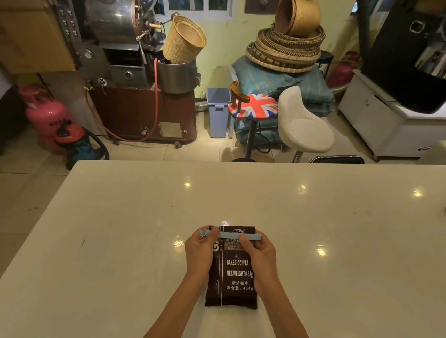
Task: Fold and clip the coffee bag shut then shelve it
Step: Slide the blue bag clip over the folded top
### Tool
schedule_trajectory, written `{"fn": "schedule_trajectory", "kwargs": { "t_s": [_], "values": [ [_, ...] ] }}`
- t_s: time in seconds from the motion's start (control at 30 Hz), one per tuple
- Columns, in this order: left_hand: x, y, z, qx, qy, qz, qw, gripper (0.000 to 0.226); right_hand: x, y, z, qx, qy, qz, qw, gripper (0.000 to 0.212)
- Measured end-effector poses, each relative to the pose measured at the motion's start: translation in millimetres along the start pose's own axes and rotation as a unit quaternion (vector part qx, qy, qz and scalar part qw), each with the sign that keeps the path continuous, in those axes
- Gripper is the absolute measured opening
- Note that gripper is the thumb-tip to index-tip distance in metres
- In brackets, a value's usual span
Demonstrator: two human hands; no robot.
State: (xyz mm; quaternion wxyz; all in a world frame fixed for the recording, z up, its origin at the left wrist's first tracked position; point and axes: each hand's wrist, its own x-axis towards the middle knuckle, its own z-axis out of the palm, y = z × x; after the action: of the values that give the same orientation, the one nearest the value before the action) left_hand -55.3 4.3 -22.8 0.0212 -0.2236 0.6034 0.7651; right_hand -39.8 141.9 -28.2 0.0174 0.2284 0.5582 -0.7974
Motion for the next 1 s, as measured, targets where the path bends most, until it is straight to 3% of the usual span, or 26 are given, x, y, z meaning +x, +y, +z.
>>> {"fn": "schedule_trajectory", "kwargs": {
  "t_s": [0.23, 0.33, 0.47, 0.63, 0.73, 0.83, 1.0],
  "values": [
    [-0.1, 0.1, 8.9, 0.117, -0.134, 0.017, 0.984, 0.032, 7.7, -5.2, 0.4, 0.045, 0.072, 0.003, 0.996, 0.024],
    [-1.9, -7.7, 7.3, 0.176, -0.101, 0.073, 0.977, 0.026, 8.7, -16.4, 2.3, -0.014, 0.023, -0.018, 0.999, 0.024],
    [-3.3, -3.3, 1.8, 0.167, -0.007, 0.101, 0.981, 0.018, -3.8, -15.4, 6.0, -0.136, -0.082, 0.003, 0.987, 0.031],
    [-14.1, 10.2, 8.0, 0.139, -0.032, 0.099, 0.985, 0.023, -14.4, -15.3, 13.0, -0.306, 0.036, -0.116, 0.944, 0.036],
    [-20.4, 15.8, 12.1, 0.116, -0.092, 0.057, 0.987, 0.038, -11.2, -32.8, 12.6, -0.316, 0.072, -0.142, 0.935, 0.041],
    [-25.4, 18.7, 11.8, 0.122, -0.082, 0.081, 0.986, 0.027, -14.2, -39.9, 13.3, -0.289, 0.065, -0.134, 0.946, 0.047],
    [-34.8, 22.2, 11.5, 0.163, -0.023, 0.155, 0.974, 0.016, -21.9, -45.1, 8.9, -0.26, -0.049, -0.103, 0.959, 0.031]
  ]
}}
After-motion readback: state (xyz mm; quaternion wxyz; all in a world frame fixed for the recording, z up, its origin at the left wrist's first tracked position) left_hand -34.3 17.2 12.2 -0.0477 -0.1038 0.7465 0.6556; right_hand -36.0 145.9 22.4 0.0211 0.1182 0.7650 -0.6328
